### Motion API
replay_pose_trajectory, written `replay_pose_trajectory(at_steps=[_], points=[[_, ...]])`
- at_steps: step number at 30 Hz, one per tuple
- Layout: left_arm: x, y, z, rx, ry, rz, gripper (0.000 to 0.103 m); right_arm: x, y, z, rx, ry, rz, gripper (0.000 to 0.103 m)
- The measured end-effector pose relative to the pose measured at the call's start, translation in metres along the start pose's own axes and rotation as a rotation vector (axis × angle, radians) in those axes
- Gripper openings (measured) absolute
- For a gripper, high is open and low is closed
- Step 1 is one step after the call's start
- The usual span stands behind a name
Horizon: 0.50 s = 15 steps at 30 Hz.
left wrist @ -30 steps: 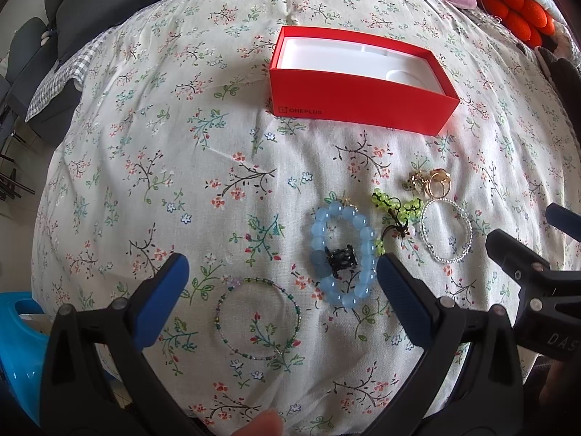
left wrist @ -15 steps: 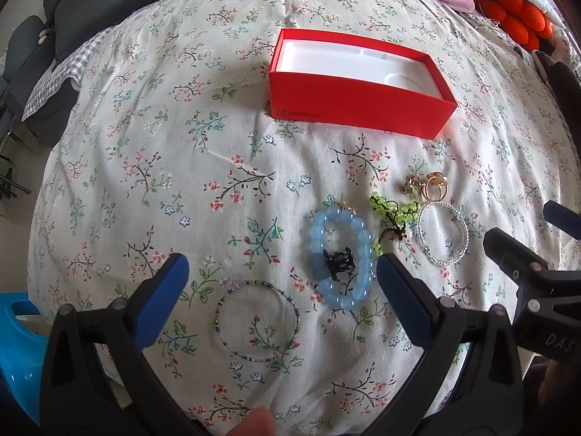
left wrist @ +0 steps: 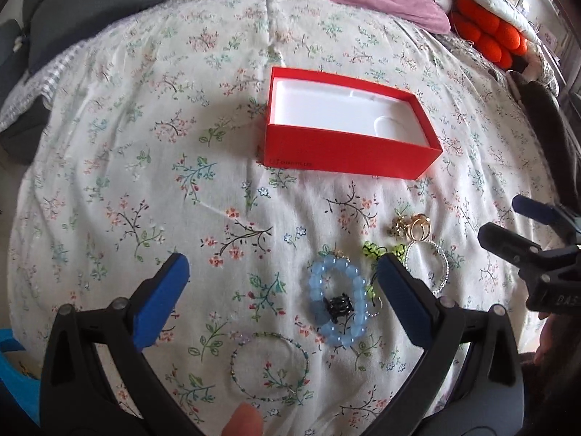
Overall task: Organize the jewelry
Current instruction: 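Close the left tool on the thin multicolour bead bracelet while the right tool moves toward the pearl bracelet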
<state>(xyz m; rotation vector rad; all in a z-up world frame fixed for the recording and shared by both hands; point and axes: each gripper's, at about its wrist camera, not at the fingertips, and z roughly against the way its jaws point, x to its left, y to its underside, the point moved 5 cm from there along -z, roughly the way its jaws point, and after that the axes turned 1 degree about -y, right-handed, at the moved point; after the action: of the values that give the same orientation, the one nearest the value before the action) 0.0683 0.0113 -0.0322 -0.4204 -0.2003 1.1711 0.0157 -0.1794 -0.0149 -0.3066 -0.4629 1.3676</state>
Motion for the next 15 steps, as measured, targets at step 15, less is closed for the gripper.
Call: replay_pose_trajectory(at_steps=[15], points=[[0.014, 0.041, -0.014, 0.131, 0.24, -0.143, 0.1, -0.005, 0.026, -0.033, 0.176, -0.15, -0.011, 0.094]])
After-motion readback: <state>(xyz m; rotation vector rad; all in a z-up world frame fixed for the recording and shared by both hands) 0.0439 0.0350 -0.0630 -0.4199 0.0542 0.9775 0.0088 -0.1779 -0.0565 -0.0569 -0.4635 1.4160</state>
